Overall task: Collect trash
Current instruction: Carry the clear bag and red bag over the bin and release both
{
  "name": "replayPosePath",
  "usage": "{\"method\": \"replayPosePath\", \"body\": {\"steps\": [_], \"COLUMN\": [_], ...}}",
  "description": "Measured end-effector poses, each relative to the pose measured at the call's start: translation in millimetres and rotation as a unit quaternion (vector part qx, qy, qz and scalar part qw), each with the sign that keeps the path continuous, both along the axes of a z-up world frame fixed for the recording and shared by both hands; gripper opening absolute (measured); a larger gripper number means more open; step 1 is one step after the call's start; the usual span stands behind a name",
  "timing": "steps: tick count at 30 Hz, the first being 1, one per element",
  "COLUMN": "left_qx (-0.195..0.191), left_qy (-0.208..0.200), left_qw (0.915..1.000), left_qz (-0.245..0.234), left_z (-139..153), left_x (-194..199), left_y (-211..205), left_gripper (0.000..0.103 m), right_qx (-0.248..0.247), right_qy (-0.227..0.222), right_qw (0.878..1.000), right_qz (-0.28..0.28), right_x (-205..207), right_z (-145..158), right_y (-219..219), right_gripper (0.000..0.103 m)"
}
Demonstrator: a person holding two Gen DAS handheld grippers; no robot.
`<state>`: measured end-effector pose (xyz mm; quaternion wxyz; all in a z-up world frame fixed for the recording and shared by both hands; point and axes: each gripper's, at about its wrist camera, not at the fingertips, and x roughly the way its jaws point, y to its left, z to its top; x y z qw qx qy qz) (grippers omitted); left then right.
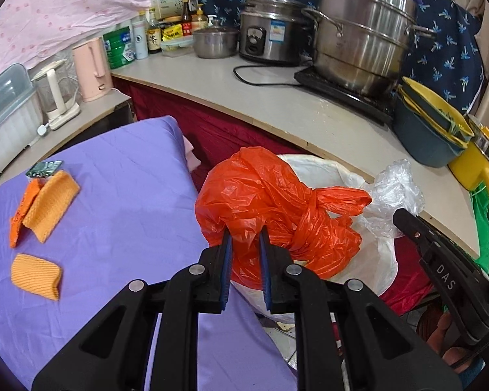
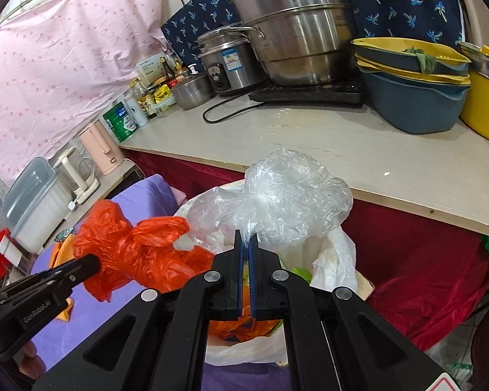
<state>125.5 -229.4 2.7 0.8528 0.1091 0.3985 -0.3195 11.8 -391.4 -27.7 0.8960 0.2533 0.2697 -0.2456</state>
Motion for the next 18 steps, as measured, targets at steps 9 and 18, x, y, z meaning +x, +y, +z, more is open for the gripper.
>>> {"method": "replayPosePath", "body": {"steps": [9, 18], "left_qx": [0.012, 0.017], "left_qy": [-0.013, -0.034], "left_qw": [0.9998, 0.9992], "left_qz": [-0.005, 0.015], "left_z": [-10.4, -1.7], "left_x": [-2.6, 0.3], "left_y": [-11.5, -2.7], "left_gripper": [0.04, 0.067], "right_qx": [0.005, 0.001], "right_qy": [0.001, 0.005], "right_qw": [1.0, 1.0], "right_qz": [-0.002, 0.017], "right_x": [0.7, 18.3], "right_z": [-6.5, -0.7], "right_y": [-7.3, 5.1], "right_gripper": [0.003, 0.01]}}
